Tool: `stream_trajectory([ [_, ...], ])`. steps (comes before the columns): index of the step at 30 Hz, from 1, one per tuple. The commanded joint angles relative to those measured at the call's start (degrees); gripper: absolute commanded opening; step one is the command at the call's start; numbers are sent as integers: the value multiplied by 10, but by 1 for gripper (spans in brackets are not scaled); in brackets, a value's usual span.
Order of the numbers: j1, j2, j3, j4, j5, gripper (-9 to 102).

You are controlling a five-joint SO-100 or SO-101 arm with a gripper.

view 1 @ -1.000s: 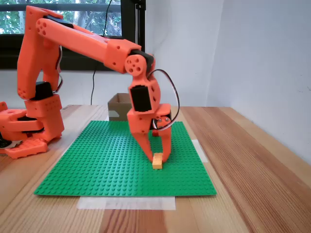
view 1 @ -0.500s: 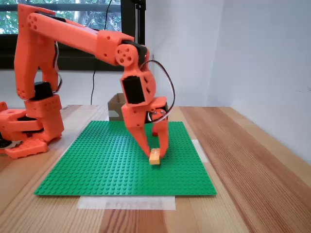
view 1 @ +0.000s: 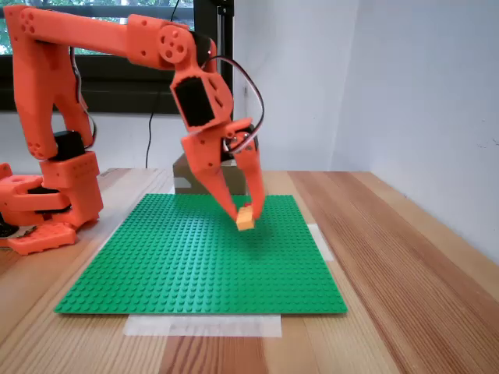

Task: Pick the yellow lego block and put it in the box.

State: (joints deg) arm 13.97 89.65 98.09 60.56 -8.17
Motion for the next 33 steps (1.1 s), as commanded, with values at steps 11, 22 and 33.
stream_trajectory([
  [11,-54,137,52,20,15,5],
  [22,-119,227,78,49,31,5],
  [33,-220,287,77,91,69,5],
])
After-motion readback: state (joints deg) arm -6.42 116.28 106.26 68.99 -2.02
